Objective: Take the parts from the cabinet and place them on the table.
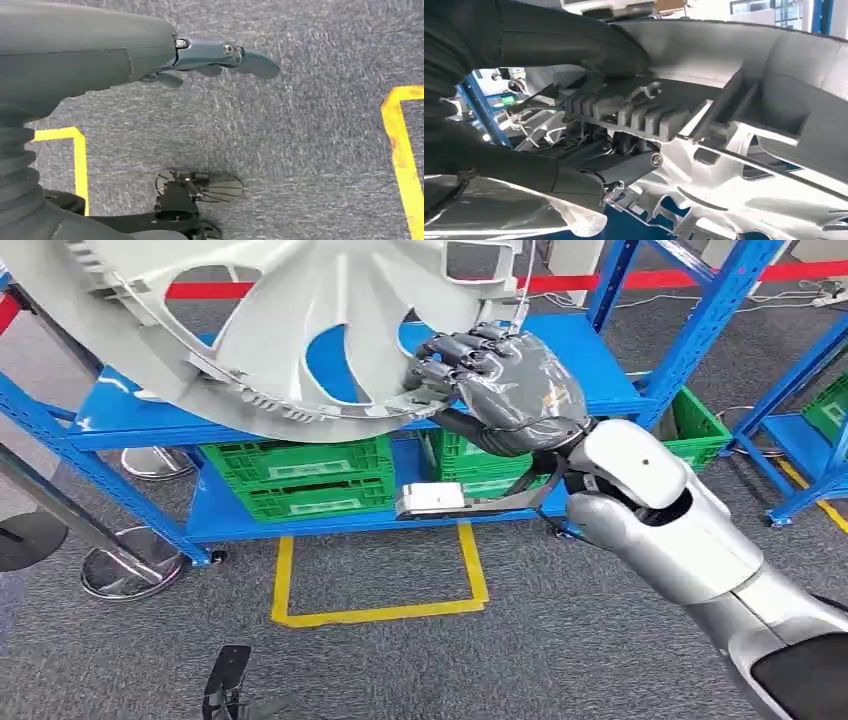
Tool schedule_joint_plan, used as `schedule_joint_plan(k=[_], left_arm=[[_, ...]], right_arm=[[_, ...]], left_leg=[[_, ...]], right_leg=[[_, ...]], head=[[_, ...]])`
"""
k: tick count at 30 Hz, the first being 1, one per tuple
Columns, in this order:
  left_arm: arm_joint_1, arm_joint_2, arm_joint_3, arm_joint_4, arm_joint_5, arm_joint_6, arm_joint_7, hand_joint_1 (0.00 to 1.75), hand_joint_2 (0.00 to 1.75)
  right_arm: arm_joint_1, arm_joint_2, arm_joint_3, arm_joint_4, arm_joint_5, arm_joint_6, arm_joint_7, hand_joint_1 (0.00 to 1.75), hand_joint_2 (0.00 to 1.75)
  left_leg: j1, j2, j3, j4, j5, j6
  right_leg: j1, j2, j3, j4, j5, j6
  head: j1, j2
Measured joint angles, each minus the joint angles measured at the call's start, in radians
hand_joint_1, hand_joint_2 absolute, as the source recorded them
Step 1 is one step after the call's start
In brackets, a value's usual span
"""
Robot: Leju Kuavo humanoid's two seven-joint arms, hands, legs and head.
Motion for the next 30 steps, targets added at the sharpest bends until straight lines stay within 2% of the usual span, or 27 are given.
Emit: schedule_joint_plan(k=[2, 3, 4, 5, 6, 7, 8, 9, 10, 13, 14, 15, 16, 18, 19, 20, 21, 22, 23, 24, 25, 26, 27, 28, 29, 30], left_arm=[[0.001, 0.001, 0.0, 0.0, 0.0, 0.0, 0.0, 0.0, 1.75], [0.001, 0.002, 0.0, 0.0, 0.0, 0.0, 0.0, 0.0, 1.75], [0.001, 0.002, 0.0, 0.0, 0.0, 0.0, 0.0, 0.0, 1.75], [0.001, 0.002, 0.0, 0.0, 0.0, 0.0, 0.0, 0.0, 1.75], [0.0, 0.002, 0.0, 0.0, 0.0, 0.0, 0.0, 0.0, 1.75], [0.0, 0.002, 0.0, 0.0, 0.0, 0.0, 0.0, 0.0, 1.75], [-0.001, 0.002, 0.0, 0.0, 0.0, 0.0, 0.0, 0.0, 1.75], [-0.002, 0.002, 0.0, 0.0, 0.0, 0.0, 0.0, 0.0, 1.75], [-0.004, 0.002, 0.0, 0.0, -0.002, 0.0, 0.0, 0.0, 1.75], [-0.001, 0.002, 0.0, 0.0, -0.006, 0.0, 0.0, 0.0, 1.75], [-0.001, 0.0, 0.0, 0.0, -0.006, 0.001, 0.0, 0.0, 1.75], [-0.004, 0.001, 0.0, 0.0, -0.006, 0.001, 0.001, 0.0, 1.75], [-0.004, 0.001, 0.0, 0.0, -0.007, 0.002, 0.001, 0.0, 1.75], [-0.004, 0.002, 0.0, 0.0, -0.007, 0.002, 0.001, 0.0, 1.75], [-0.004, 0.003, 0.0, 0.0, -0.007, 0.003, 0.001, 0.0, 1.75], [-0.003, 0.003, 0.0, 0.0, -0.007, 0.003, 0.001, 0.0, 1.75], [-0.003, 0.003, 0.0, 0.0, -0.007, 0.003, 0.001, 0.0, 1.75], [-0.003, 0.003, 0.0, 0.0, -0.007, 0.003, 0.001, 0.0, 1.75], [-0.003, 0.002, 0.0, 0.0, -0.007, 0.003, 0.001, 0.0, 1.75], [-0.003, 0.001, 0.0, 0.0, -0.007, 0.003, 0.001, 0.0, 1.75], [-0.004, 0.0, -0.001, 0.0, -0.007, 0.003, 0.001, 0.0, 1.75], [-0.004, 0.001, -0.001, 0.0, -0.007, 0.004, 0.0, 0.0, 1.75], [-0.004, 0.0, -0.001, 0.0, -0.007, 0.004, 0.001, 0.0, 1.75], [-0.003, -0.001, -0.001, 0.0, -0.007, 0.004, 0.001, 0.0, 1.75], [-0.003, 0.0, -0.001, 0.0, -0.007, 0.004, 0.001, 0.0, 1.75], [-0.002, 0.002, -0.001, 0.0, -0.007, 0.004, 0.001, 0.0, 1.75]], right_arm=[[0.0, 0.0, -0.002, 0.0, 0.0, -0.001, 0.0, 1.75, 1.75], [0.001, 0.0, -0.002, 0.0, 0.0, -0.001, 0.0, 1.75, 1.75], [0.004, 0.0, -0.001, 0.0, 0.0, -0.001, 0.0, 1.75, 1.75], [0.007, 0.0, -0.001, 0.0, 0.0, -0.001, 0.0, 1.75, 1.75], [0.007, 0.0, -0.002, 0.0, 0.0, -0.001, 0.0, 1.75, 1.75], [0.006, 0.0, -0.003, 0.0, 0.0, -0.001, 0.0, 1.75, 1.75], [0.006, 0.0, -0.005, 0.0, 0.0, -0.002, 0.002, 1.75, 1.75], [0.006, 0.0, -0.007, 0.0, 0.001, -0.004, 0.002, 1.75, 1.75], [0.006, 0.0, -0.011, 0.0, 0.006, -0.009, 0.008, 1.75, 1.75], [0.012, -0.001, -0.016, 0.0, 0.029, -0.033, 0.02, 1.75, 1.75], [0.013, -0.002, -0.02, 0.001, 0.033, -0.038, 0.022, 1.75, 1.75], [0.013, -0.002, -0.023, 0.001, 0.037, -0.043, 0.026, 1.75, 1.75], [0.013, -0.003, -0.027, 0.001, 0.041, -0.046, 0.032, 1.75, 1.75], [0.02, -0.003, -0.031, 0.003, 0.043, -0.046, 0.037, 1.75, 1.75], [0.026, -0.003, -0.035, 0.003, 0.043, -0.046, 0.037, 1.75, 1.75], [0.03, -0.004, -0.036, 0.005, 0.043, -0.046, 0.037, 1.75, 1.75], [0.033, -0.006, -0.037, 0.006, 0.045, -0.045, 0.037, 1.75, 1.75], [0.034, -0.006, -0.037, 0.006, 0.045, -0.045, 0.037, 1.75, 1.75], [0.033, -0.006, -0.038, 0.006, 0.046, -0.045, 0.037, 1.75, 1.75], [0.032, -0.006, -0.039, 0.006, 0.047, -0.045, 0.037, 1.75, 1.75], [0.031, -0.006, -0.04, 0.006, 0.047, -0.046, 0.036, 1.75, 1.75], [0.031, -0.006, -0.041, 0.006, 0.048, -0.046, 0.036, 1.75, 1.75], [0.031, -0.007, -0.043, 0.006, 0.048, -0.046, 0.037, 1.75, 1.75], [0.032, -0.007, -0.044, 0.006, 0.048, -0.046, 0.037, 1.75, 1.75], [0.032, -0.007, -0.044, 0.006, 0.048, -0.045, 0.037, 1.75, 1.75], [0.03, -0.007, -0.044, 0.006, 0.046, -0.042, 0.037, 1.75, 1.75]], left_leg=[[0.007, 0.0, -0.049, 0.154, -0.097, -0.012], [0.007, 0.0, -0.071, 0.232, -0.133, -0.015], [0.008, 0.0, -0.075, 0.27, -0.147, -0.017], [0.008, 0.0, -0.058, 0.259, -0.138, -0.018], [0.008, 0.0, -0.021, 0.207, -0.113, -0.017], [0.008, 0.0, 0.032, 0.122, -0.079, -0.015], [0.008, 0.0, 0.097, 0.017, -0.044, -0.011], [0.007, -0.002, 0.125, -0.035, -0.059, -0.006], [0.004, -0.003, 0.12, -0.042, -0.051, 0.003], [-0.001, -0.003, 0.108, -0.037, -0.038, 0.023], [0.007, 0.0, 0.105, -0.048, -0.026, 0.034], [0.006, 0.001, 0.097, -0.048, -0.019, 0.043], [0.006, 0.003, 0.088, -0.048, -0.012, 0.051], [0.004, 0.003, 0.067, -0.046, 0.002, 0.053], [0.003, 0.004, 0.057, -0.046, 0.009, 0.053], [0.003, 0.003, 0.049, -0.046, 0.015, 0.052], [0.001, 0.003, 0.042, -0.045, 0.021, 0.051], [0.0, 0.003, 0.035, -0.045, 0.027, 0.05], [-0.002, 0.002, 0.031, -0.044, 0.032, 0.047], [-0.002, 0.002, 0.029, -0.044, 0.035, 0.044], [-0.006, 0.002, 0.024, -0.043, 0.038, 0.039], [-0.004, 0.003, 0.022, -0.045, 0.049, 0.03], [-0.001, 0.003, 0.021, -0.046, 0.054, 0.024], [0.0, 0.003, 0.021, -0.05, 0.061, 0.017], [-0.005, 0.002, 0.019, -0.05, 0.065, 0.01], [-0.001, 0.0, 0.01, -0.036, 0.034, 0.004]], right_leg=[[-0.001, -0.001, -0.016, 0.002, 0.011, -0.004], [0.0, -0.001, -0.024, 0.003, 0.016, -0.004], [0.0, -0.001, -0.032, 0.004, 0.022, -0.003], [0.0, 0.0, -0.04, 0.005, 0.027, -0.001], [-0.001, 0.001, -0.047, 0.007, 0.032, 0.002], [-0.001, 0.002, -0.052, 0.01, 0.035, 0.005], [-0.001, 0.002, -0.055, 0.013, 0.038, 0.008], [0.002, 0.002, -0.061, 0.016, 0.041, 0.014], [0.006, 0.002, -0.069, 0.021, 0.046, 0.02], [0.003, 0.001, -0.073, 0.014, 0.063, 0.04], [0.001, 0.002, -0.081, 0.017, 0.056, 0.045], [0.0, 0.002, -0.1, 0.04, 0.021, 0.048], [0.0, 0.002, -0.122, 0.102, -0.03, 0.052], [-0.001, 0.002, -0.18, 0.275, -0.119, 0.058], [-0.001, 0.002, -0.194, 0.332, -0.138, 0.059], [-0.001, 0.002, -0.185, 0.336, -0.132, 0.058], [-0.001, 0.002, -0.154, 0.3, -0.109, 0.056], [-0.001, 0.002, -0.099, 0.219, -0.075, 0.05], [0.0, 0.002, -0.031, 0.114, -0.044, 0.043], [0.003, 0.002, 0.025, 0.025, -0.044, 0.034], [0.007, 0.001, 0.05, 0.001, -0.054, 0.03], [0.009, 0.002, 0.045, -0.002, -0.042, 0.03], [0.012, 0.003, 0.042, -0.002, -0.041, 0.028], [0.013, 0.003, 0.039, -0.002, -0.036, 0.021], [0.007, 0.002, 0.036, -0.017, -0.024, 0.012], [0.002, -0.002, 0.035, -0.021, -0.012, 0.005]], head=[[0.0, 0.0], [0.0, 0.0], [-0.001, 0.0], [-0.001, 0.0], [0.0, 0.0], [-0.001, 0.0], [-0.001, 0.0], [0.0, 0.0], [0.002, 0.0], [0.001, 0.0], [0.0, 0.0], [0.003, 0.0], [0.005, 0.0], [0.003, 0.0], [0.005, 0.0], [0.004, 0.0], [0.005, 0.0], [0.004, 0.0], [0.005, 0.0], [0.004, 0.0], [0.003, 0.0], [0.004, 0.0], [0.006, 0.0], [0.005, 0.0], [0.004, 0.0], [0.003, 0.0]])
